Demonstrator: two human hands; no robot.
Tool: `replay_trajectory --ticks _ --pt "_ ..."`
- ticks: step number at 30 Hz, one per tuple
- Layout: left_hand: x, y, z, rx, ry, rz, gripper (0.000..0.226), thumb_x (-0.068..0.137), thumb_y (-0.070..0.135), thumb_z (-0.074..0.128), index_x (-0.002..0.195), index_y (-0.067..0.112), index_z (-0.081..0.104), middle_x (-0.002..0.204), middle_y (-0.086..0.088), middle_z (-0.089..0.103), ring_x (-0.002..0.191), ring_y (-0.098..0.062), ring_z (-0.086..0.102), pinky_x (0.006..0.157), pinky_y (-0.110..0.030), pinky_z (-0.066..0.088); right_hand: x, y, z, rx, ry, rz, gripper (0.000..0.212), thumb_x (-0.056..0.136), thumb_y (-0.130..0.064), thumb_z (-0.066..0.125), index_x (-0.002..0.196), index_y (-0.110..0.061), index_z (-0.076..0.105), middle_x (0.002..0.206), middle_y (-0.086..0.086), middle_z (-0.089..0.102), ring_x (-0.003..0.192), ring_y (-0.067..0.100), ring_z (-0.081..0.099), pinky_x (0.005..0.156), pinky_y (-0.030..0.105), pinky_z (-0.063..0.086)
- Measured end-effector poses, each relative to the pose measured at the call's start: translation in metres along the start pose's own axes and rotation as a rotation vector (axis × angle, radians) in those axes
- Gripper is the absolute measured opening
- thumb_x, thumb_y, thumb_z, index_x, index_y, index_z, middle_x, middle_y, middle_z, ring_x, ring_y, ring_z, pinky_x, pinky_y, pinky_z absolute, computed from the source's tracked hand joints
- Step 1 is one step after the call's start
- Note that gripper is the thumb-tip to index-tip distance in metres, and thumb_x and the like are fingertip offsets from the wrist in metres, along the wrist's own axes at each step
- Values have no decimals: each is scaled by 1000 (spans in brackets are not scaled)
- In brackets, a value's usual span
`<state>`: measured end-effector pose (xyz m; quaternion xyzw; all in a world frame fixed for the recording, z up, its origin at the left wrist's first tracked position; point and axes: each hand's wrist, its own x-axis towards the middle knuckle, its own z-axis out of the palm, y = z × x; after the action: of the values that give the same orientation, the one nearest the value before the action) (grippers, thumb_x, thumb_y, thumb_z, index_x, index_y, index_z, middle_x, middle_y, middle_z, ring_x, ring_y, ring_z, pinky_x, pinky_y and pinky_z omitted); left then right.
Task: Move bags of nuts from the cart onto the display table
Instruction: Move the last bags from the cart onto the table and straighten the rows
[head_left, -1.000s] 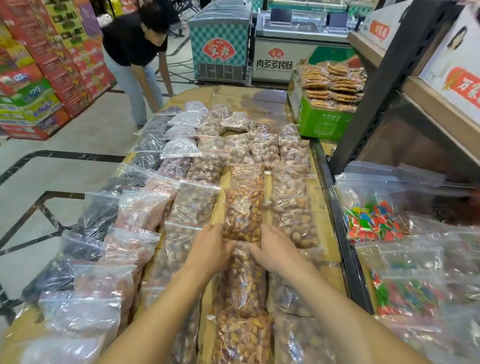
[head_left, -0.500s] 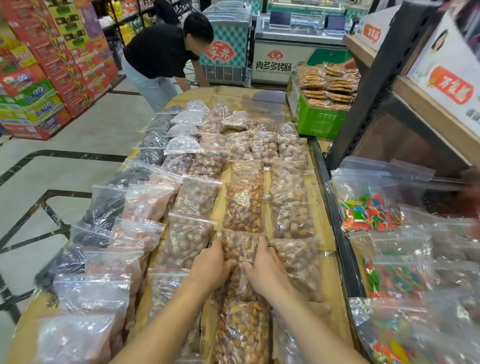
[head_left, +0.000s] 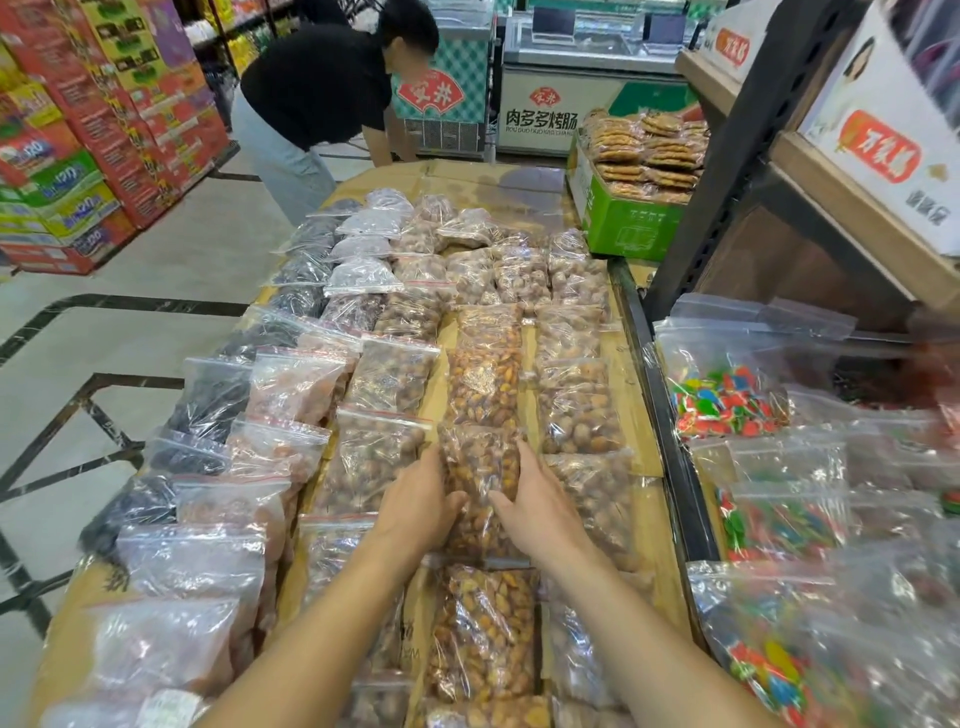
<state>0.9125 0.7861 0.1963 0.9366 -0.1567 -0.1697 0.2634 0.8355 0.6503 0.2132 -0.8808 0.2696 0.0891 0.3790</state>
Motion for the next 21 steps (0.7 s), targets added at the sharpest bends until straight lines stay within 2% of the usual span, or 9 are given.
replay_trajectory --ticks 2,4,6,8,10,13,15,18,21 --pt "-11 -2 -3 0 59 38 35 96 27 75 123 13 57 120 -6 68 114 -28 66 92 -39 54 -13 4 -4 -12 -14 16 86 106 -35 62 171 -17 7 177 4 19 163 24 19 129 44 22" --pt "-31 -3 -4 -9 93 81 33 98 24 72 125 11 58 118 -5 67 109 -26 65 86 -35 51 -31 9 -5 -64 -29 37 75 106 -34 62 166 -13 22 170 7 31 157 26 31 125 43 31" --pt "-54 -6 -1 5 39 81 35 100 29 69 127 10 57 116 -6 69 104 -27 66 83 -37 52 -51 16 -2 -133 -63 63 61 106 -35 62 156 -12 38 157 6 46 145 26 46 116 42 41" --pt "-72 -15 10 105 -95 46 51 101 38 66 139 9 49 117 -8 72 106 -30 69 86 -40 54 -71 23 7 -194 -134 97 55 106 -37 61 152 -11 43 149 7 50 140 28 49 112 41 43" --pt "-85 -25 21 213 -224 -12 62 103 43 62 150 8 41 123 -11 73 113 -33 70 93 -42 56 -85 29 18 -233 -184 111 58 107 -36 59 154 -7 42 155 10 46 146 32 44 118 43 39" --pt "-102 -32 33 288 -323 -42 62 106 45 56 148 2 41 126 -16 72 117 -35 69 93 -40 54 -97 32 31 -247 -187 141 68 108 -36 57 162 -4 29 158 15 45 147 36 43 118 44 39" --pt "-112 -33 38 277 -294 -33 60 107 45 54 146 1 42 122 -16 73 115 -35 70 88 -39 53 -102 34 36 -259 -204 173 71 109 -36 55 163 -3 24 153 17 51 142 36 50 113 42 43" --pt "-118 -36 40 216 -252 -34 55 107 43 54 143 2 45 118 -15 74 110 -34 70 85 -38 53 -109 36 42 -238 -229 191 77 108 -39 56 164 0 18 157 19 49 144 36 49 115 41 41" --pt "-119 -39 39 118 -232 -49 42 105 42 60 129 8 54 115 -13 75 107 -33 71 84 -39 55 -116 38 45 -177 -181 164 75 107 -36 60 162 0 24 159 16 47 146 33 47 118 41 41"
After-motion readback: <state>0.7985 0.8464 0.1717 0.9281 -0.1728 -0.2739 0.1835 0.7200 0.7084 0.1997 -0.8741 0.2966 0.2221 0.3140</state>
